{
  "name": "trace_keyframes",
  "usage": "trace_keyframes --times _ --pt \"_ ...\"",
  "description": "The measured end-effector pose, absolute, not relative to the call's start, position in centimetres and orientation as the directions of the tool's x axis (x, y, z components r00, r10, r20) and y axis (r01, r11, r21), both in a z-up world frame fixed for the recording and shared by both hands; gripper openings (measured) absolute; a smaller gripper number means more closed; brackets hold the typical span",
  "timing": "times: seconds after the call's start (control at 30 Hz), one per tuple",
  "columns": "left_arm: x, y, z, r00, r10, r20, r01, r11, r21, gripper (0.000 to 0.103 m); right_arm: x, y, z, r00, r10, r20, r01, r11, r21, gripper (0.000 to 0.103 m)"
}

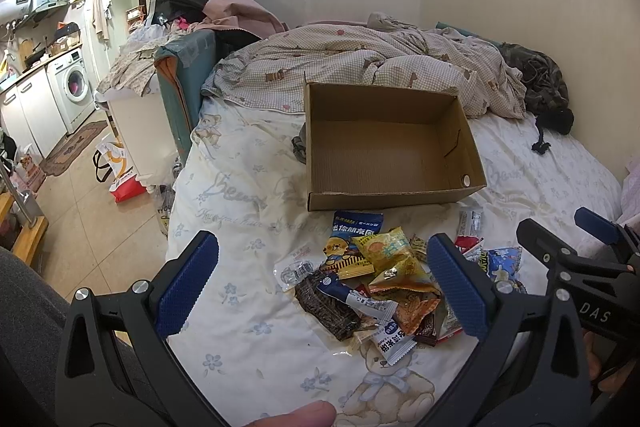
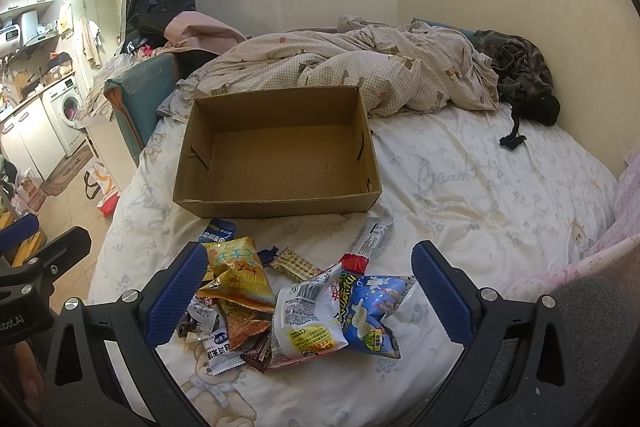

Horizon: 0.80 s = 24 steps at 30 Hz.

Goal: Organize snacks

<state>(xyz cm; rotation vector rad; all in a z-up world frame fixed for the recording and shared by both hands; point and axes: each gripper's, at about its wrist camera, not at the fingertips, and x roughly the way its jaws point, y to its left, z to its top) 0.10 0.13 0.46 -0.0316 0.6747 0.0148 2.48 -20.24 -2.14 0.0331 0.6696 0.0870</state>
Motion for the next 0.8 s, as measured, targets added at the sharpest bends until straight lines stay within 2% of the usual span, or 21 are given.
trace_keyframes --times 0.8 --pt "0.08 0.07 0.43 0.782 0.005 -0.623 -0.025 0.999 -0.023 0.103 2.4 -20.24 -2.28 0.781 0.092 -0.618 -0.072 0.996 0.058 0.103"
